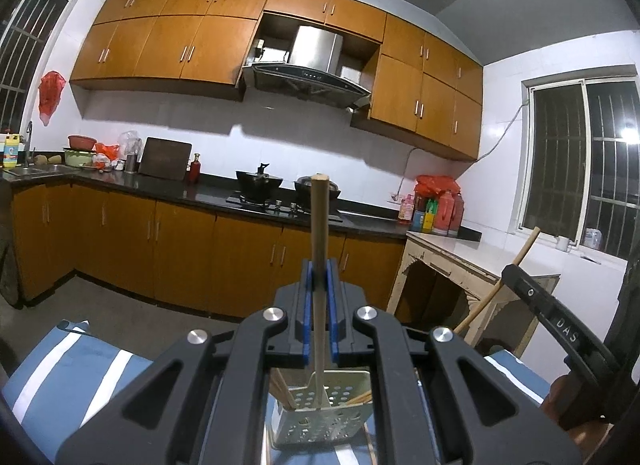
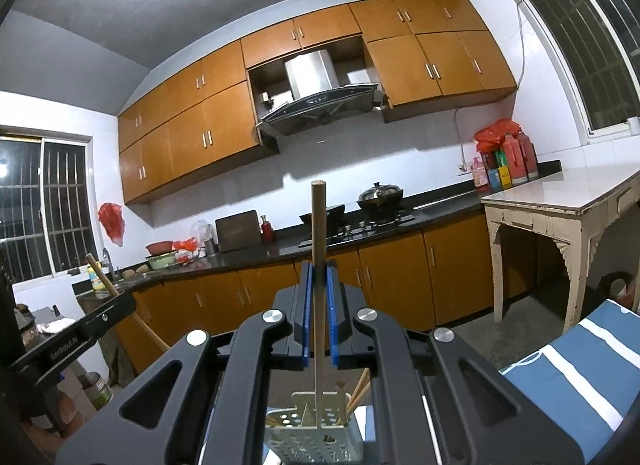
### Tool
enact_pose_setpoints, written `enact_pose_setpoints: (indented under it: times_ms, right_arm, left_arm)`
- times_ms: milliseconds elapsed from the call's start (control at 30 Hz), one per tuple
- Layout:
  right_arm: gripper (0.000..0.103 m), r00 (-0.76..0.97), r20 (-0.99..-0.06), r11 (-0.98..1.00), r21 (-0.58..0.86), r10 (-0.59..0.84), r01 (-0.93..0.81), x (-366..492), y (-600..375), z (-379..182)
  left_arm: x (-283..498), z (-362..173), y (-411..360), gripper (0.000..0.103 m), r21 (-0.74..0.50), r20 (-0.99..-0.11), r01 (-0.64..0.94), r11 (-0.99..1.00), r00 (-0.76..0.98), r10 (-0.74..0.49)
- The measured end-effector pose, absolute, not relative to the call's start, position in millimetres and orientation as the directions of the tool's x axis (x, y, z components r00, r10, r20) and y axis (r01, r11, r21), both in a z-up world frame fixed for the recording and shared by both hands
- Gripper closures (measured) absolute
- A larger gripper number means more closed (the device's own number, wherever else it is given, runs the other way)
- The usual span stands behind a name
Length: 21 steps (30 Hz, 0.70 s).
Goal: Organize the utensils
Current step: 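Lower the chopsticks into the green holder and open both grippers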
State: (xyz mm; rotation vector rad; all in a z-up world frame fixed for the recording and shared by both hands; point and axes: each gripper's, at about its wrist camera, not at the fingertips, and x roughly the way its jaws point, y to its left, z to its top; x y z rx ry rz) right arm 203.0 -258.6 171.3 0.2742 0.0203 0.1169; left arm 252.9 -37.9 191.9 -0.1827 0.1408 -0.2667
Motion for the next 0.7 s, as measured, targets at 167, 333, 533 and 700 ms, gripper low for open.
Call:
enact_pose_setpoints:
  times_ms: [167, 333, 533, 700]
  right_arm:
    - [0.095, 0.993, 0.004, 0.958, 0.265, 0.115, -0.112, 218.1, -254.4, 170.5]
    - [0.095, 0.993, -0.009, 0.959, 0.259, 0.118, -0.112, 223.3, -250.4, 164.2]
    - [0.095, 0.992, -0.044, 0.967, 0.232, 0.116, -0.102, 230.9, -242.9, 151.7]
    - [0.095, 0.988, -0.098, 0.973, 0.21, 0.123, -0.1, 235.4, -238.3, 142.6]
  left_arm:
    - [266.6, 189.5, -37.2, 0.095, -0.208, -0.105, 0.23, 0.951, 0.961, -0.256]
    - [277.3, 183.7, -35.7, 0.095, -0.214, -0.117, 0.219, 0.952, 0.962, -0.247]
    - [285.2, 166.5, -39.1, 0.095, -0.209, -0.15, 0.221, 0.952, 0.955, -0.255]
    - [295.9, 153.0, -41.0, 0.095, -0.21, -0.198, 0.223, 0.952, 0.944, -0.265]
